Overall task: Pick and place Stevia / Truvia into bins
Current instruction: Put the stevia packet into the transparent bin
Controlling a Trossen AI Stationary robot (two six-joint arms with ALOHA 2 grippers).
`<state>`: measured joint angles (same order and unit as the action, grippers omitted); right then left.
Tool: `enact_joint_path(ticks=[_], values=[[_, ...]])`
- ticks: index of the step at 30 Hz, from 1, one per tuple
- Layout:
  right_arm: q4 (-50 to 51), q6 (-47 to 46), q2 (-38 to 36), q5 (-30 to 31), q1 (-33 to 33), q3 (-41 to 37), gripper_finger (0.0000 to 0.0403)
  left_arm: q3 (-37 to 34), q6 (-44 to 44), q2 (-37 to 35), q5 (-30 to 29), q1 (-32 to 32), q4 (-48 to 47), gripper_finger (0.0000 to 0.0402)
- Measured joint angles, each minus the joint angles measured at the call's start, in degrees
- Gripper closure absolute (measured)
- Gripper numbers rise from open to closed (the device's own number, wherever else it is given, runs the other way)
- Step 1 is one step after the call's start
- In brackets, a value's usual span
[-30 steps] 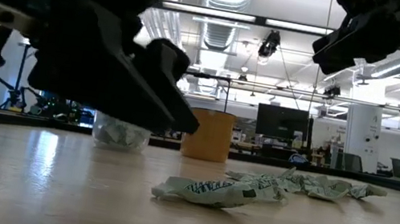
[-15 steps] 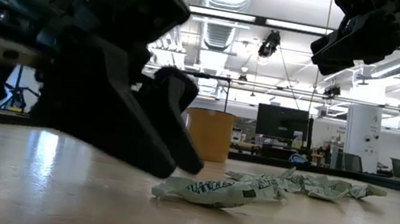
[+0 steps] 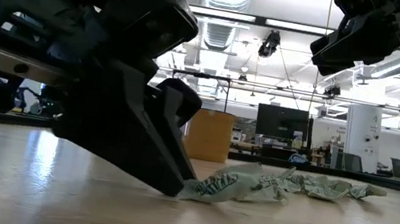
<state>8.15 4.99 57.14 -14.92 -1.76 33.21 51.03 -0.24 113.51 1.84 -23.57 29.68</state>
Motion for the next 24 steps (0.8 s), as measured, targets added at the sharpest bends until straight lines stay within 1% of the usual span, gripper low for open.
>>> enact_joint_path(ticks=[2,4,7,12,14,18,20,22,24], values=[[-0.01,0.01,0.0,0.0,0.0,0.0,0.0327,-0.02,0.83,-0.22,-0.34,-0.02,-0.32,0.0382],[-0.01,0.11,0.0,0.0,0.01,0.0,0.0326,-0.13,1.04,-1.0,-0.49,0.0,-1.08,0.0396],[0.01,0.13,0.0,0.0,0.02,0.0,0.0327,-0.24,0.99,-2.71,-2.42,-0.03,-2.75,0.0395],[0.01,0.15,0.0,0.0,0.0,0.0,0.0334,-0.68,0.65,-6.96,-9.54,-1.25,-8.2,0.0394],[-0.01,0.15,0.0,-0.01,0.0,0.0,0.0335,-0.79,0.58,-8.66,-13.1,-1.87,-10.47,0.0394],[-0.04,0.17,0.04,0.0,0.0,0.0,0.0331,-0.9,0.58,-11.99,-22.04,-3.73,-15.43,0.0394],[-0.05,0.53,0.07,0.0,0.0,0.0,0.033,-1.22,0.54,-13.59,-27.6,-4.85,-18.22,0.0394],[-0.07,1.01,0.09,0.0,0.0,0.0,0.0328,-1.54,0.5,-14.99,-32.74,-5.96,-19.13,0.0399],[-0.18,1.18,0.09,0.0,0.0,0.0,0.0328,-1.99,0.52,-16.16,-39.11,-7.19,-20.4,0.04]])
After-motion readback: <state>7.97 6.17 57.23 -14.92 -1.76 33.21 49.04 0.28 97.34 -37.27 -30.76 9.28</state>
